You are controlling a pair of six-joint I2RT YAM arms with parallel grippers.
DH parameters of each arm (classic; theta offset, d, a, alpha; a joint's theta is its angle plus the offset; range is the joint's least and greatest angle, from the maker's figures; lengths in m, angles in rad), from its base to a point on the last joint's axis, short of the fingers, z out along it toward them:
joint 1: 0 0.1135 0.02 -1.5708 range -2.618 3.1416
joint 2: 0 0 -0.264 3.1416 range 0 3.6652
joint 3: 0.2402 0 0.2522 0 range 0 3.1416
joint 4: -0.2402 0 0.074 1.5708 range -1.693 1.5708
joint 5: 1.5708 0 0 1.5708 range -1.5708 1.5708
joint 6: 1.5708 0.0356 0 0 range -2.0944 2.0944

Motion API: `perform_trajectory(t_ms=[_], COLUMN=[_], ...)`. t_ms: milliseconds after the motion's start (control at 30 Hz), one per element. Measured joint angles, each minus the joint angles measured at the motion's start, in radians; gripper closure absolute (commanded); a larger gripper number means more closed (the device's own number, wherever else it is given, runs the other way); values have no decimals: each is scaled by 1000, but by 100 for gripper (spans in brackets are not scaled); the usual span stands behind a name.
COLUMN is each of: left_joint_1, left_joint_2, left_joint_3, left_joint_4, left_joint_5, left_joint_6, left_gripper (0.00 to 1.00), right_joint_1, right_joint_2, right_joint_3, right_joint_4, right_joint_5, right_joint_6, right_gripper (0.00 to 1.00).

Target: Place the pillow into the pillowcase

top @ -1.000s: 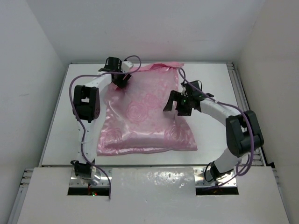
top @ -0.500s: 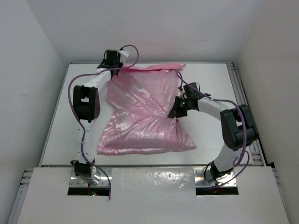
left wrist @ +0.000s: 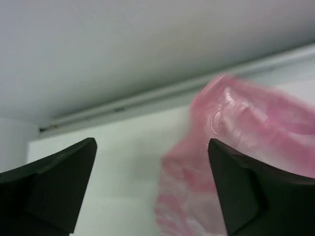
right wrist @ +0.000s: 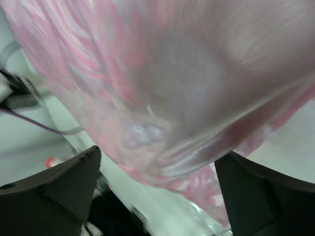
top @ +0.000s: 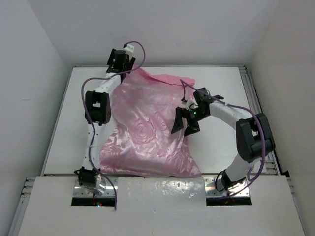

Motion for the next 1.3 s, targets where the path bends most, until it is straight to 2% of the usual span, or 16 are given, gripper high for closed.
perform_trajectory(t_ms=[133,167,200,233,267,300,400,600,700,833,1033,1300], left_joint_1=[0,1,1,3,3,4,9,16,20,21,21,24], left_joint_2=[107,114,106,93,73,50,-9,-146,-217,-285,-306,-308], left_joint_3=[31,32,29,22,-1,-23,-39,-53,-69,-82,-110,-158], left_joint_4=[-55,-37,-60,-69,-76,-95,-156,-255,-313,-411,-522,-600], left_joint_5=[-60,-76,-77,-80,-77,-74,-58,-4,53,172,262,259], left_joint_6=[-15,-22,-28,-36,-44,-50,-71,-95,-110,-142,-183,-201], left_gripper=[0,0,0,0,0,0,0,2,4,6,7,7], right_joint_1=[-89,-117,-145,-174,-195,-223,-272,-259,-245,-231,-223,-224], right_joint_2=[3,5,8,13,19,42,161,484,557,577,609,888], right_joint_3=[145,195,237,281,312,368,531,817,829,799,794,1043], right_joint_4=[-23,-19,-7,16,26,59,122,164,157,167,279,362], right_joint_5=[40,66,93,127,153,195,317,461,484,499,510,530], right_joint_6=[25,37,55,72,92,112,195,270,296,336,419,548], right_gripper=[1,6,18,35,71,82,100,100,100,100,100,100])
